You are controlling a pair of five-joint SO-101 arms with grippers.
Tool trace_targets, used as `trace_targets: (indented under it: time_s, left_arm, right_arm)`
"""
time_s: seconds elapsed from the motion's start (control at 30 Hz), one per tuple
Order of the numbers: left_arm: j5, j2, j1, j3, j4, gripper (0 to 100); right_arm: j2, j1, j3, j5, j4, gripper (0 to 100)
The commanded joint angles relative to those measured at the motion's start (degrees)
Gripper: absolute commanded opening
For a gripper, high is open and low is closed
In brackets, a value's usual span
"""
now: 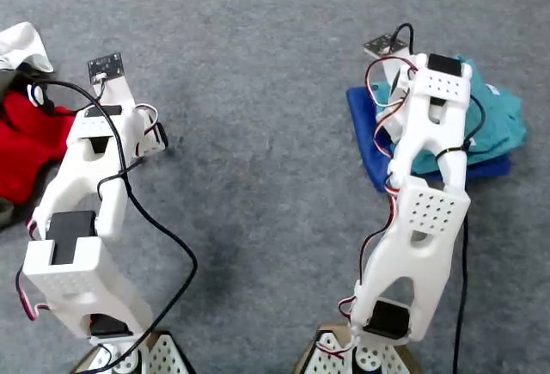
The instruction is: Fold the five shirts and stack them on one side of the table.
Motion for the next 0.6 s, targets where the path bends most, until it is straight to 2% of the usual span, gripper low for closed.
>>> trace_targets:
  time_s: [0.0,0.27,0.57]
  left_arm:
    - [-0.62,-0.31,-0.35,-2.81,0.26,18]
    - [-0.62,-0.31,-0.35,-2.81,0.26,18]
    - [-0.7,-0.31,-0.35,-2.81,0.26,18]
  right_arm:
    - [-0.4,0.75,-6.99,0.26,3.69,0.2]
    - [-0.13,-1.98,-14.99,0.26,11.6,0.2]
    - [-0.13,-4.7,-14.73,-1.14,12.04,0.2]
